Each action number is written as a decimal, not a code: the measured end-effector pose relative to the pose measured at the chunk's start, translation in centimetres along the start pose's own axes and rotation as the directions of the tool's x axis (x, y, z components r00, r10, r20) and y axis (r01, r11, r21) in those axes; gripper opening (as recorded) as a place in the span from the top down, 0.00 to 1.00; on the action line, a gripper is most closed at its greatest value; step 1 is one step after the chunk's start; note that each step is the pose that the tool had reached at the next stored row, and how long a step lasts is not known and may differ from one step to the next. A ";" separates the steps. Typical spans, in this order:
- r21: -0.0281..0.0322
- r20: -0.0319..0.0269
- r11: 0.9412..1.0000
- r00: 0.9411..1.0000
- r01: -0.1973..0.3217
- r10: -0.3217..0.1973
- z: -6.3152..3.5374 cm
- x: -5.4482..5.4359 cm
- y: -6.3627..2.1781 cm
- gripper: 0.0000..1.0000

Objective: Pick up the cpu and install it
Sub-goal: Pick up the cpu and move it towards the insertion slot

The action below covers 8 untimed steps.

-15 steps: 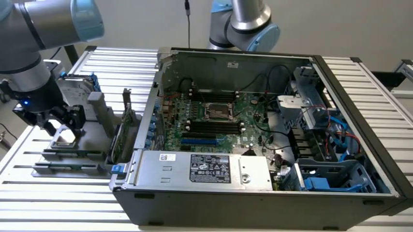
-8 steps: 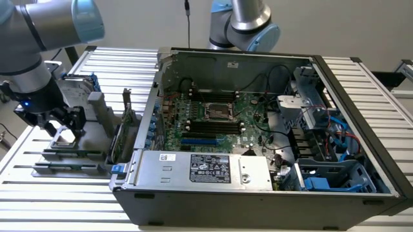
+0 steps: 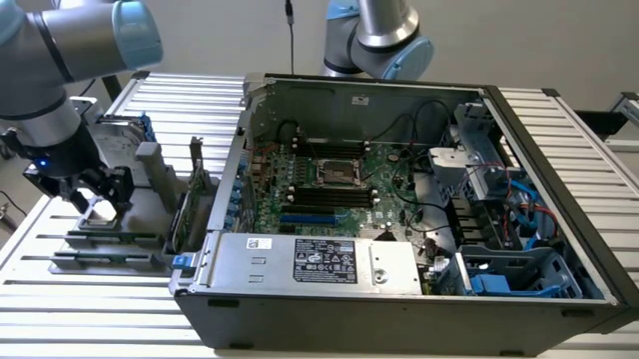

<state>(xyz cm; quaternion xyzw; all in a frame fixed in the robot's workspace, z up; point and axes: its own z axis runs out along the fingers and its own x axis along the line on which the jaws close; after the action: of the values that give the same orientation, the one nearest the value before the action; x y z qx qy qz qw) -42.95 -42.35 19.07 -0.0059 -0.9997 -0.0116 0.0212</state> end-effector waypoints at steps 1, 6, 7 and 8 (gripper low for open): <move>0.000 0.000 1.000 1.000 0.000 0.000 0.07 0.0 0.00 0.33; 0.000 0.000 1.000 1.000 0.000 0.000 0.35 0.0 -0.01 0.33; 0.000 0.000 1.000 1.000 -0.001 0.001 0.39 0.1 -0.01 0.33; 0.000 0.000 1.000 1.000 -0.001 0.001 0.44 0.1 -0.01 0.33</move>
<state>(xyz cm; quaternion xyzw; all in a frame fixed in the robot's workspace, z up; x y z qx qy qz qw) -43.04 -42.35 18.63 -0.0063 -0.9997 -0.0116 0.0212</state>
